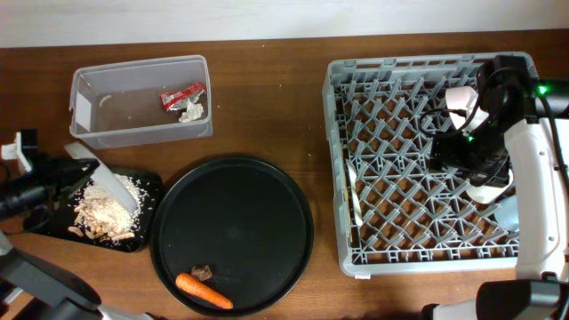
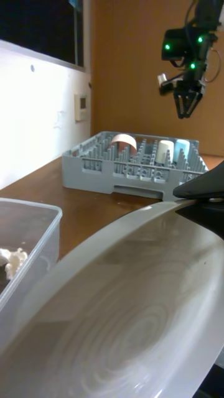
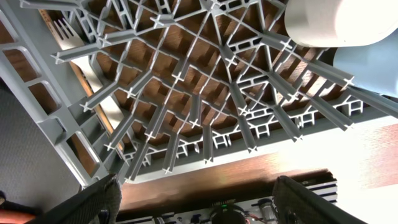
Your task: Sort waste into correct bins and load items into the dishwasher rack
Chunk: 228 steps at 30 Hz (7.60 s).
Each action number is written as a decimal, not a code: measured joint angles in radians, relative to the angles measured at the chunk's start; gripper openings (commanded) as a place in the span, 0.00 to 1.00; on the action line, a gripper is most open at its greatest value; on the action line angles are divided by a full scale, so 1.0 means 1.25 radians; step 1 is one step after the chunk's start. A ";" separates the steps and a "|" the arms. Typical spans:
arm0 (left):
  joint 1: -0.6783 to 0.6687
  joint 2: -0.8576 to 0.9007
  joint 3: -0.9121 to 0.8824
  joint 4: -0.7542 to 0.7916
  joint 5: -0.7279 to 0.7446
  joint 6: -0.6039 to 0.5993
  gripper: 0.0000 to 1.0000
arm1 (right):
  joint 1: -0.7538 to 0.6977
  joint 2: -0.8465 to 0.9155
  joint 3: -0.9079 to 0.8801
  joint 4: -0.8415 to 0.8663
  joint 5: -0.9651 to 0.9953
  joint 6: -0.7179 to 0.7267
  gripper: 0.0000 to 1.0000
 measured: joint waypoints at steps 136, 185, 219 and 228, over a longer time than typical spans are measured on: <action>-0.804 -0.009 0.008 0.064 -0.760 -0.522 0.55 | 0.173 0.008 -0.275 0.558 -0.176 -0.061 0.10; -0.804 -0.435 -0.705 0.332 -0.714 -0.873 0.75 | -0.074 -0.103 -0.192 0.195 -0.032 -0.033 0.62; -0.801 -0.448 -0.825 0.591 -0.689 -0.922 0.09 | -0.074 -0.103 -0.193 0.195 -0.032 -0.033 0.62; -0.744 -0.439 -0.577 0.465 -0.815 -0.830 0.03 | -0.074 -0.103 -0.193 0.195 -0.032 -0.033 0.62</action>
